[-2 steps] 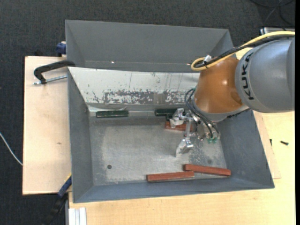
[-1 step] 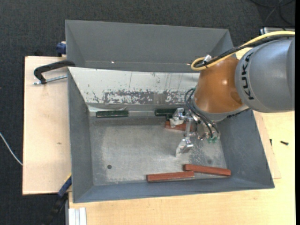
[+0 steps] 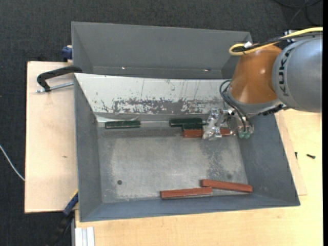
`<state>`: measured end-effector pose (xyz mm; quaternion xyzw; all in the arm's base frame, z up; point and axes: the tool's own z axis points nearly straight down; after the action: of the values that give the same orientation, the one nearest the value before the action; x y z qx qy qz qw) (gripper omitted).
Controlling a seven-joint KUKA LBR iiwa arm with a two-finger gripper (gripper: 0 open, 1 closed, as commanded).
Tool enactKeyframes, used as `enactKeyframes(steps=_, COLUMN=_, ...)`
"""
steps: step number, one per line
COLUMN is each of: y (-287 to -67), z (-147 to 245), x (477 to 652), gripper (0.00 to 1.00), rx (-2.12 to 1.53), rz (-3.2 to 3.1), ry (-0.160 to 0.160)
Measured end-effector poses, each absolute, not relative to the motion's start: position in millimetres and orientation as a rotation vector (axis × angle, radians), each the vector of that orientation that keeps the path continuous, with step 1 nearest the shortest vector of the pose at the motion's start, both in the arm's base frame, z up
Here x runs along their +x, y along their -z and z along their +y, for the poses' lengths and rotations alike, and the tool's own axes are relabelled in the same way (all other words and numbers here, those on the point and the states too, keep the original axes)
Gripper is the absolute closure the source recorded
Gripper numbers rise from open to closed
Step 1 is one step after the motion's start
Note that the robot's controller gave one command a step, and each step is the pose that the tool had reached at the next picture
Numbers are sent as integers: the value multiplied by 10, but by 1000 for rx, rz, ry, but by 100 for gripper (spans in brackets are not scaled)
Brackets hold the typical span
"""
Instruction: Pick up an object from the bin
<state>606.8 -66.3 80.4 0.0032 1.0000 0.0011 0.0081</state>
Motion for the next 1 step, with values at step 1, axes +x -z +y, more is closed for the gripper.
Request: enactKeyframes(steps=1, y=-781, z=-670, x=6046, gripper=0, rx=10, rz=3132, ry=-2)
